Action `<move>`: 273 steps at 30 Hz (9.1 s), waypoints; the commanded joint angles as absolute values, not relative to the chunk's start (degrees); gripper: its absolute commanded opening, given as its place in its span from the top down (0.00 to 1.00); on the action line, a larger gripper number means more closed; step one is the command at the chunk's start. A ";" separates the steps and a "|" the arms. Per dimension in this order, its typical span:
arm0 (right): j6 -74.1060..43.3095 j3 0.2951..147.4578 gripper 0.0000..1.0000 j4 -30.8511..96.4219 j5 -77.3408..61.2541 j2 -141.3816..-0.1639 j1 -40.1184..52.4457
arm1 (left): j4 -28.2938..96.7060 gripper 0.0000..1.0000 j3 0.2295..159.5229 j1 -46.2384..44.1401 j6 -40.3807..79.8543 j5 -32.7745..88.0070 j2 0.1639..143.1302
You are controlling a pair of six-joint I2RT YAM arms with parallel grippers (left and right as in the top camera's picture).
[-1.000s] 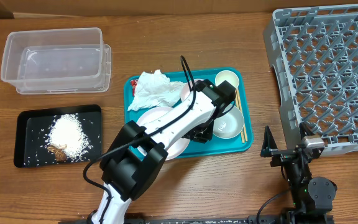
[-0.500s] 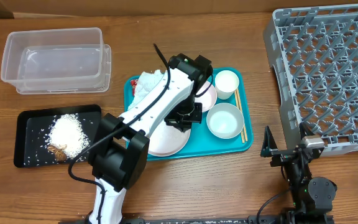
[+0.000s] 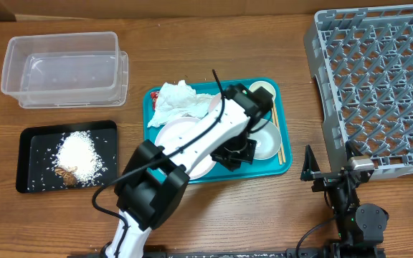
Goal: Sort waste into correct bins and load items into the dishwasher
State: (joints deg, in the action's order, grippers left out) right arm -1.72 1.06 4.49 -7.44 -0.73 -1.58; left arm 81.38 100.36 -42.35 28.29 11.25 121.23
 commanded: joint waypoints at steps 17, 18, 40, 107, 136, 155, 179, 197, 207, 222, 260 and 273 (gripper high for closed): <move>-1.69 0.45 0.00 4.19 -7.09 -0.16 -1.89 | 73.14 0.06 111.33 -21.47 30.24 2.07 121.86; -1.67 0.45 0.00 4.19 -7.11 -0.16 -1.89 | 72.18 0.10 110.08 -21.47 33.54 0.36 121.86; -1.67 0.45 0.00 4.19 -7.09 -0.16 -1.89 | 55.24 0.56 94.06 -21.78 47.79 -1.91 122.54; -1.67 0.45 0.00 4.19 -7.11 -0.16 -1.89 | 63.88 0.92 126.41 4.25 36.40 -22.68 123.31; -1.67 0.45 0.00 4.19 -7.11 -0.16 -1.89 | 78.43 0.29 121.01 -16.40 22.72 4.21 122.89; -1.69 0.45 0.00 4.19 -7.11 -0.16 -1.89 | 64.20 0.40 112.36 -20.84 53.32 -6.15 124.42; -1.67 0.45 0.00 4.19 -7.11 -0.16 -1.89 | 52.95 0.37 102.10 -21.56 55.31 -4.86 124.44; -1.67 0.45 0.00 4.19 -7.11 -0.16 -1.89 | 50.46 0.51 99.04 -22.20 48.21 -3.57 124.84; -1.67 0.45 0.00 4.19 -7.11 -0.16 -1.89 | 49.25 0.50 99.04 -22.20 48.45 -4.89 125.82; -1.67 0.45 0.00 4.19 -7.11 -0.16 -1.89 | 51.16 0.87 99.02 -22.15 48.18 -4.97 126.13; -1.67 0.45 0.00 4.19 -7.11 -0.16 -1.89 | 60.49 0.96 104.05 -13.26 50.78 -2.68 101.69; -1.67 0.45 0.00 4.19 -7.11 -0.16 -1.89 | 52.93 0.96 105.84 5.30 43.75 -18.04 102.74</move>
